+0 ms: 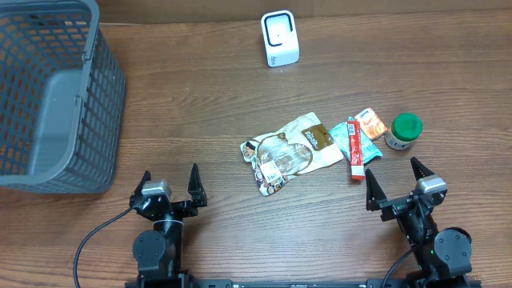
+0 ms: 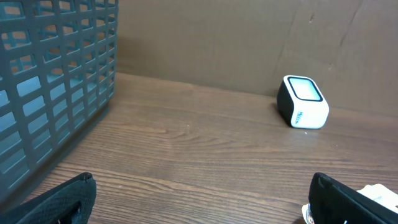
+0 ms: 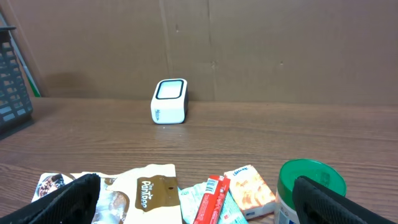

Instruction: Scan the item barcode

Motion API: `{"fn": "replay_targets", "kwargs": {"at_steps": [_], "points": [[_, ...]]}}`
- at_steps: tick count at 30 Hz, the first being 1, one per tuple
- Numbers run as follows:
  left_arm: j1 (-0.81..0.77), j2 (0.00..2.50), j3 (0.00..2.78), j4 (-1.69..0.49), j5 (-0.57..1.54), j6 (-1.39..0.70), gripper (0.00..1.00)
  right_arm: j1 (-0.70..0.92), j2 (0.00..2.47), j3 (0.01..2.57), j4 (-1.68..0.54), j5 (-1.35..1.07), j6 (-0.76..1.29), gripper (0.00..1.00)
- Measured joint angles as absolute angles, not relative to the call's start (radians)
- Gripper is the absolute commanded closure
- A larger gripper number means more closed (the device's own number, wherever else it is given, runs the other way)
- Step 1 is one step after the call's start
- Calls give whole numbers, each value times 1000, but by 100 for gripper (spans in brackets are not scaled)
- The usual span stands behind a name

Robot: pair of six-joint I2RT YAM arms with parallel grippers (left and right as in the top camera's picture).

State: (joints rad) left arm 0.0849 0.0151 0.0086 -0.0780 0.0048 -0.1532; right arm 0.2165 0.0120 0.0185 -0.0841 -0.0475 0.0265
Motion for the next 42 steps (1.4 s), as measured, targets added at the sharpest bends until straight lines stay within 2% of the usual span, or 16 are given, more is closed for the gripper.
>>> {"fn": "replay_targets", "kwargs": {"at_steps": [42], "points": [[85,15,9,-78,5,-153,0,216,12,19,-84,-48,27,0]]}}
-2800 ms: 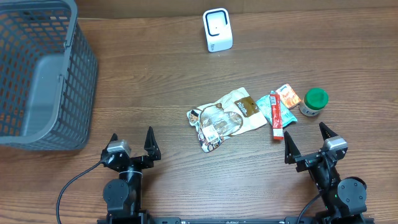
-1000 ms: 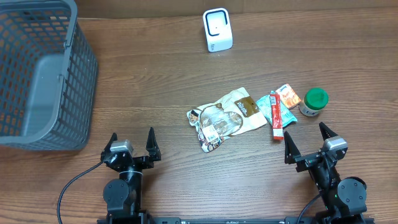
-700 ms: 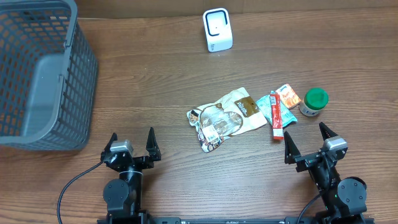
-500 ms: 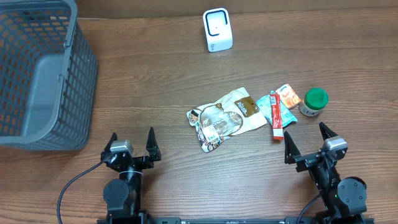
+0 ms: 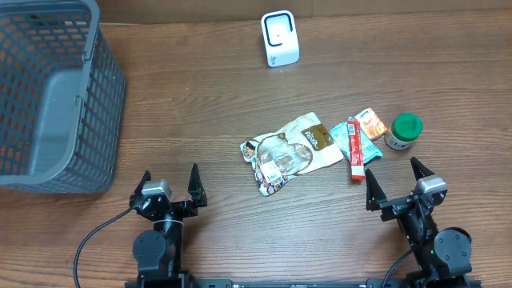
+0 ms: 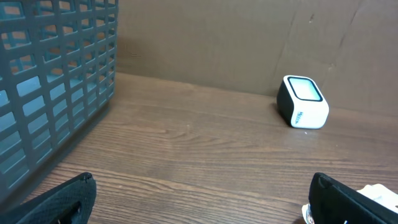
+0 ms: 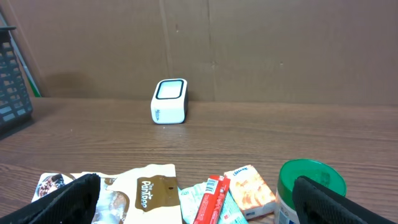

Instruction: Scan the item barcode

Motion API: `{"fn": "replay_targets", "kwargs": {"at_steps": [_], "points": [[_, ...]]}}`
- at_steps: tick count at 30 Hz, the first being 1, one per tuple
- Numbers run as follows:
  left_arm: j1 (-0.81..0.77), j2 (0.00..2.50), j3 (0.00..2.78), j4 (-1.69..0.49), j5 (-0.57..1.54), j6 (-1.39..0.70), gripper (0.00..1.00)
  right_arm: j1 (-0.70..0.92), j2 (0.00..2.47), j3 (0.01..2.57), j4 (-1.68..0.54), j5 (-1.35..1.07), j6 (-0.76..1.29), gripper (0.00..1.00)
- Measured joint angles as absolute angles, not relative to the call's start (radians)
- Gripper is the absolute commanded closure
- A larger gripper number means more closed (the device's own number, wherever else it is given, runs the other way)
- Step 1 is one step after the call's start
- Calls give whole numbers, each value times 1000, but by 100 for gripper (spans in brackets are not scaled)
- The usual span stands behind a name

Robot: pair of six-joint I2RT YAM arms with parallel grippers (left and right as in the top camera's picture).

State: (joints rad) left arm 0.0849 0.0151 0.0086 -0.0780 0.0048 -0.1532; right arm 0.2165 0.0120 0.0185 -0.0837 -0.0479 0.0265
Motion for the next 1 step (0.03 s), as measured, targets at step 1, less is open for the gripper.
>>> {"fn": "replay_targets", "kwargs": {"at_steps": [1], "points": [[85,15,9,-78,5,-153,0,216,12,19,-83,-48,27,0]]}}
